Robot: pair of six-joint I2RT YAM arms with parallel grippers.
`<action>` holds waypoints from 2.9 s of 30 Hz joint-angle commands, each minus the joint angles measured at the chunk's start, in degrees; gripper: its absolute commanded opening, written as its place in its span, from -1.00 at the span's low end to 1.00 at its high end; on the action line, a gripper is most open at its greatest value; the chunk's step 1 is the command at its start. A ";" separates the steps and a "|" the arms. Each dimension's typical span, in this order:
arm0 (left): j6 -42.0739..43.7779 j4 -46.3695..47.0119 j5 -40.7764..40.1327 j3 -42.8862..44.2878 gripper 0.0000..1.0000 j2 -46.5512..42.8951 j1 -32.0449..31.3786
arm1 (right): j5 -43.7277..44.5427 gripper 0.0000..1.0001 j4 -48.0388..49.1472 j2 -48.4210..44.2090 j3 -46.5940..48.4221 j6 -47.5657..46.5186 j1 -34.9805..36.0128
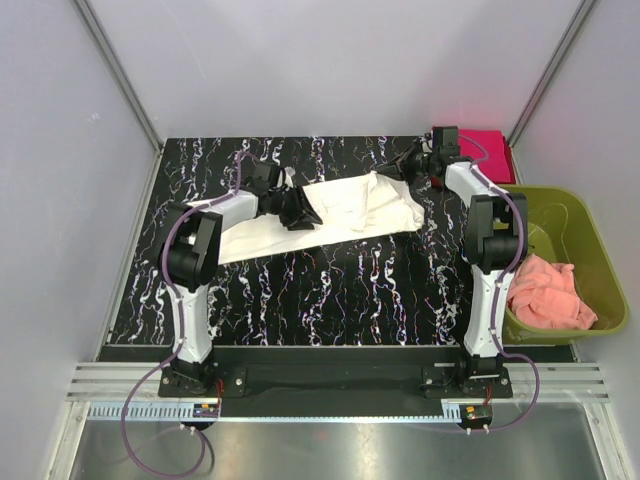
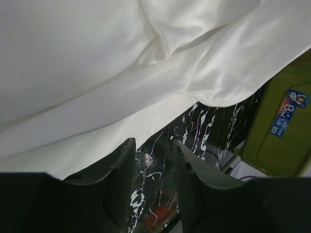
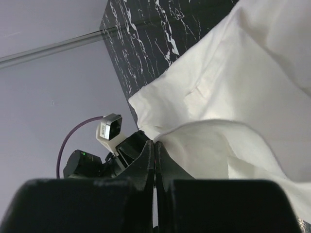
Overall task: Fold and stack the t-shirts
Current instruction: Fold the tshirt
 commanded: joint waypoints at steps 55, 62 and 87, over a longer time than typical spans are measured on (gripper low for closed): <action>-8.96 5.26 -4.38 11.14 -0.02 2.14 -2.95 | 4.65 -0.92 -17.26 8.29 15.69 -15.40 -0.71; -10.53 7.45 -5.45 12.62 -0.35 5.36 -8.76 | 4.47 -0.92 -17.17 7.76 15.08 -16.36 -0.71; -14.05 2.35 -12.31 22.91 -0.03 15.66 -12.10 | 2.36 -0.93 -14.45 6.97 12.26 -15.84 -0.71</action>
